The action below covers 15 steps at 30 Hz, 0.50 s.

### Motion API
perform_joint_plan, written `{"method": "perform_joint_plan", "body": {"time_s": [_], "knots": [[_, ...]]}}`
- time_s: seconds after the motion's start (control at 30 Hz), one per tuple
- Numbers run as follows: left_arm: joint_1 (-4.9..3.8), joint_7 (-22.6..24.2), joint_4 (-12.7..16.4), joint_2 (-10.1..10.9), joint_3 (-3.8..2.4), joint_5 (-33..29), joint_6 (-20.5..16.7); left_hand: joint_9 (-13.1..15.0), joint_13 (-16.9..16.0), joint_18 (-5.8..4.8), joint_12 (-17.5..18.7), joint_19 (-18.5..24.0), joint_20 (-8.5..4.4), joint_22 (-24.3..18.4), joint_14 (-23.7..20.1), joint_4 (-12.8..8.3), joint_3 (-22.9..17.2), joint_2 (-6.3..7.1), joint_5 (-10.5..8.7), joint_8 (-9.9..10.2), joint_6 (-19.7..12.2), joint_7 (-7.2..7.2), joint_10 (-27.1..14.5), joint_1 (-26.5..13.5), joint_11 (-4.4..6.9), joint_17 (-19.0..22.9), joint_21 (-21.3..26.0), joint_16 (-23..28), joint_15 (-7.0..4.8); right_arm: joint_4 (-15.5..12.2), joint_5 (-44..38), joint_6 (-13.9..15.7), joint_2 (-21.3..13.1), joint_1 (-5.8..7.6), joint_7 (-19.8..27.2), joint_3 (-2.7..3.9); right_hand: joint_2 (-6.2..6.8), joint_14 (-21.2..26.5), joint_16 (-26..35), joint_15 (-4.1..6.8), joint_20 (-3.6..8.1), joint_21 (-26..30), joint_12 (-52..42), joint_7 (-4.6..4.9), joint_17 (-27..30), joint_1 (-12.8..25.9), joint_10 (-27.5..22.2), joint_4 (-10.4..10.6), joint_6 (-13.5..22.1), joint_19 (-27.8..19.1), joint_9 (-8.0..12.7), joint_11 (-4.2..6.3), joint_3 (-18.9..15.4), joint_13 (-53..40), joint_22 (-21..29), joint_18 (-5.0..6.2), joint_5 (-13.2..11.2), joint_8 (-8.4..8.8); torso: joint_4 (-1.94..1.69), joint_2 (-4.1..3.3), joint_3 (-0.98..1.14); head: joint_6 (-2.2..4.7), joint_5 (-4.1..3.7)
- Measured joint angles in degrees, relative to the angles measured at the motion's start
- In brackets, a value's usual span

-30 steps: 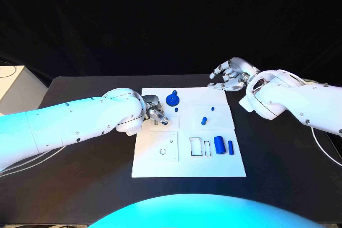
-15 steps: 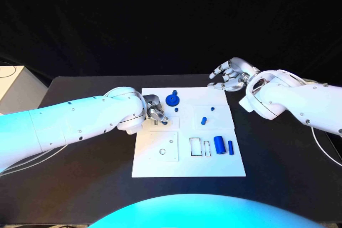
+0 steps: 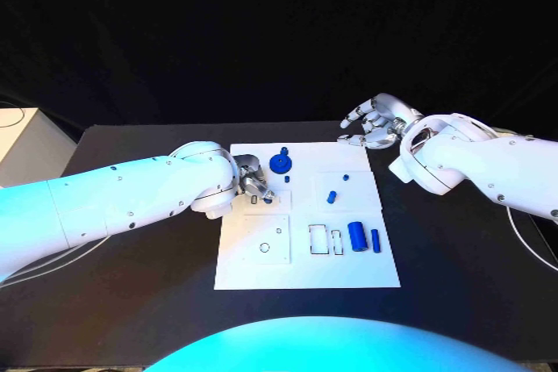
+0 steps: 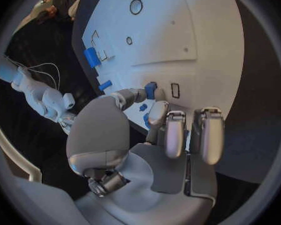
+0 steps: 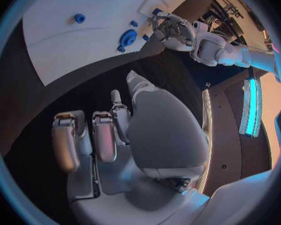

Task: Assemble the parts on the task board

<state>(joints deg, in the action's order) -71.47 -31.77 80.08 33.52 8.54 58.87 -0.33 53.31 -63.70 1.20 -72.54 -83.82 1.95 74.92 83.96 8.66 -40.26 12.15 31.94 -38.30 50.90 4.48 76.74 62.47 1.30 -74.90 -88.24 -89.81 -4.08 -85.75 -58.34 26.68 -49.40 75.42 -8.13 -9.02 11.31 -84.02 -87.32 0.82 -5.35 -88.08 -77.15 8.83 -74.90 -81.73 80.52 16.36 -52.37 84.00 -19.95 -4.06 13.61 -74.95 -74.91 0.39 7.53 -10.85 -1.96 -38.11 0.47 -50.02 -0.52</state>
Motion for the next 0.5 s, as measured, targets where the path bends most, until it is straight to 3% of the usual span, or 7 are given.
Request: {"method": "perform_joint_plan", "body": {"time_s": [0.27,0.33,0.5], "knots": [[0.01,0.0,-0.1,-0.1,0.02,0.0,0.0,0.7,0.3,0.0,0.0,-0.2,-0.22,0.0,0.0,-1.0,1.0,0.08,-1.12,-0.2,-0.2,-0.26,0.3,-0.5,0.31,0.0,-0.2,0.0,-0.44,0.0,0.0,0.0,0.0,0.0,0.0,0.0,0.23,0.0,0.2,0.0,0.0,0.2,0.0,0.0,0.0,0.2,0.0,0.0,0.0,0.0,0.0,0.0,0.0,0.0,0.0,0.0,0.0,0.0,-0.03,0.01,-0.01,0.01,-0.13],[0.02,0.0,-0.1,-0.1,0.04,0.0,0.0,0.7,0.3,0.0,0.0,-0.2,-0.22,0.0,0.0,-1.5,1.5,0.08,-1.81,-0.3,0.3,-1.2,0.5,-1.3,0.51,0.0,-0.2,0.0,-0.46,0.0,0.0,0.0,0.0,0.0,0.0,0.0,0.23,0.0,0.2,0.0,0.0,0.2,0.0,0.0,0.0,0.2,0.0,0.0,0.0,0.0,0.0,0.0,0.0,0.0,0.0,0.01,0.0,0.0,-0.03,0.01,-0.01,0.01,-0.13],[0.05,0.0,-0.2,-0.1,0.05,0.0,0.0,0.5,0.3,0.0,0.0,-0.2,-0.63,0.0,0.1,-3.1,3.1,0.33,-2.95,0.4,0.8,-1.82,0.5,-2.2,0.54,0.0,-0.2,0.0,-0.75,0.0,0.0,0.0,-0.1,0.0,0.0,0.0,0.23,0.0,0.2,0.0,0.0,0.6,0.3,0.0,0.0,0.2,-0.2,0.0,0.0,0.0,0.0,0.16,0.0,0.0,0.0,0.0,0.0,0.0,-0.03,0.01,-0.01,0.01,-0.19]]}}
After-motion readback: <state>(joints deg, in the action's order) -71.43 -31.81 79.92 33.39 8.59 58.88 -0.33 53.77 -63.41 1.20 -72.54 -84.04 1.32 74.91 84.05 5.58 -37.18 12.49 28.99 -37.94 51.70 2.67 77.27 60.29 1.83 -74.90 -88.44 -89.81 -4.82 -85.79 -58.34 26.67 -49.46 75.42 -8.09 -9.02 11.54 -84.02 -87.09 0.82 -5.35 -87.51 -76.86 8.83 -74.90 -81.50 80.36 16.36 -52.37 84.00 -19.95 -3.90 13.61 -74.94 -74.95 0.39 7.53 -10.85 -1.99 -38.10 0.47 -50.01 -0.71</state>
